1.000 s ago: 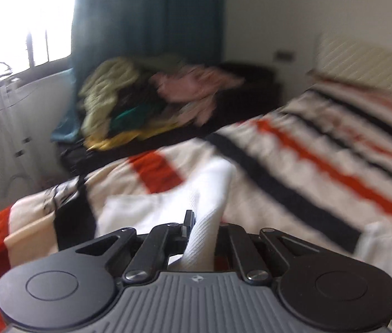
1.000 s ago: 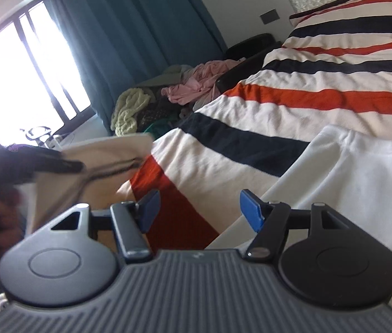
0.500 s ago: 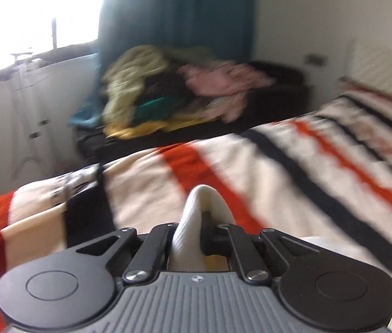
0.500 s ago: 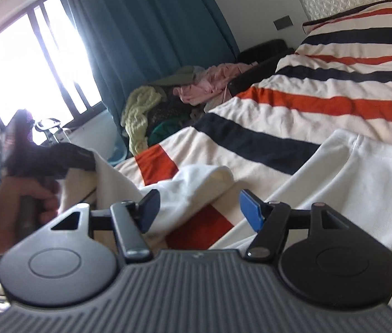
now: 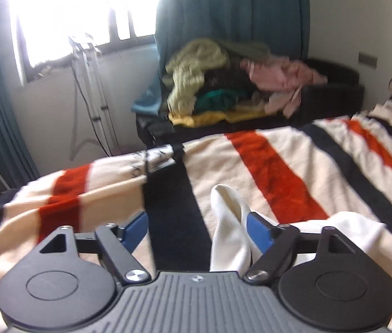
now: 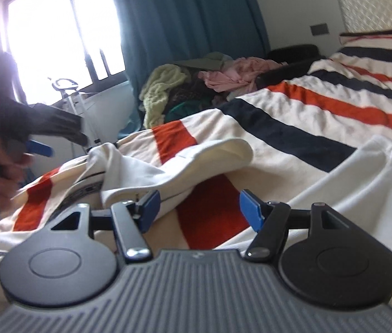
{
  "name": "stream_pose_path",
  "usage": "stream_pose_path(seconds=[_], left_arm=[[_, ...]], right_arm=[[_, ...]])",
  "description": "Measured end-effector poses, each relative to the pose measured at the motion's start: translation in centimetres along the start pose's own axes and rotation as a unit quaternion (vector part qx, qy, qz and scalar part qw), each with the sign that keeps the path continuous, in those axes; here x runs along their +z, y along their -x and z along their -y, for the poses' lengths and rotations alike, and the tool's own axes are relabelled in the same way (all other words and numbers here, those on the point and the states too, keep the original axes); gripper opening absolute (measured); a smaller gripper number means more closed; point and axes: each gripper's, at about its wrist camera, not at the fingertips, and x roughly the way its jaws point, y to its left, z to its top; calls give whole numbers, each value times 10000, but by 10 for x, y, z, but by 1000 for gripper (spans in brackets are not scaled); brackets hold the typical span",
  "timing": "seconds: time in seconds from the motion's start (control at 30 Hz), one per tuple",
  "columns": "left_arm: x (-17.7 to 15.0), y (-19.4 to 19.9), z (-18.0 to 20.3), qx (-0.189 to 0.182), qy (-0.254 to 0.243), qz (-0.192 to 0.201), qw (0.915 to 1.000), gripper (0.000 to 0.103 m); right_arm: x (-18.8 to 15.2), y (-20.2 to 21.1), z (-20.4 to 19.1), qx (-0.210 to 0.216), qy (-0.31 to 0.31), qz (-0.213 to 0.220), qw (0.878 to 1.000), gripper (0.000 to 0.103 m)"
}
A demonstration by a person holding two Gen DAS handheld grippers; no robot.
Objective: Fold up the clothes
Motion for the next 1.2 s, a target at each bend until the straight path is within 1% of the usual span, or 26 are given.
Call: stream_pose_path(seconds=[0.07,0.13,0.2,0.23,0.3,0.37,0.5,0.53,0.67,0.73,0.77,0.8,0.83,0.93,0.97,1.03,1.1,1.2], left_arm=[[-15,47,-7,99,86,147,9998,84],[-39,92,-13,236,170,225,9993,84],[-66,133,-20,370,428,223,9982,84],[-81,152,-23,379,609,221,9972,84],[-109,180,-32,408,917,151,9948,85],[-131,202,-36,588,981,63,9934,85],[-158,237,-44,847,952,192,9917,85],[-162,244,-46,862,1007,232,9909,85],[-175,262,-55,727,1440,357,9863,85],[-183,267,-57,707,1565,378,9844,86],[-185,266,-58,741,1561,382,9842,86],[-186,264,-59,782,1544,385,9842,86],[-188,262,-61,824,1528,387,9841,86],[-188,252,-64,1107,1169,415,9861,86],[-188,249,-67,1108,1186,399,9859,86],[-188,243,-75,1024,1329,345,9852,86],[-189,235,-82,943,1512,235,9837,86],[-189,224,-86,818,1559,126,9843,86]], right_arm=[[2,8,-2,22,41,63,10000,67],[4,15,-5,21,129,112,9999,67],[4,22,-8,26,226,162,9996,67],[4,25,-11,36,314,183,9993,67],[3,31,-16,76,489,187,9986,66],[2,37,-21,152,616,121,9979,66],[2,53,-29,391,799,178,9959,65],[2,56,-30,434,806,159,9957,60],[4,63,-33,557,785,6,9954,49],[4,64,-34,599,763,-117,9952,34],[4,62,-35,616,738,-238,9951,30],[3,60,-36,649,692,-368,9948,21],[3,59,-37,697,654,-470,9943,16],[1,53,-43,842,614,-736,9918,15],[0,50,-46,889,617,-822,9907,15],[-1,43,-52,942,658,-967,9887,15],[0,30,-62,904,777,-1015,9877,15],[5,0,-81,733,996,-940,9879,15]])
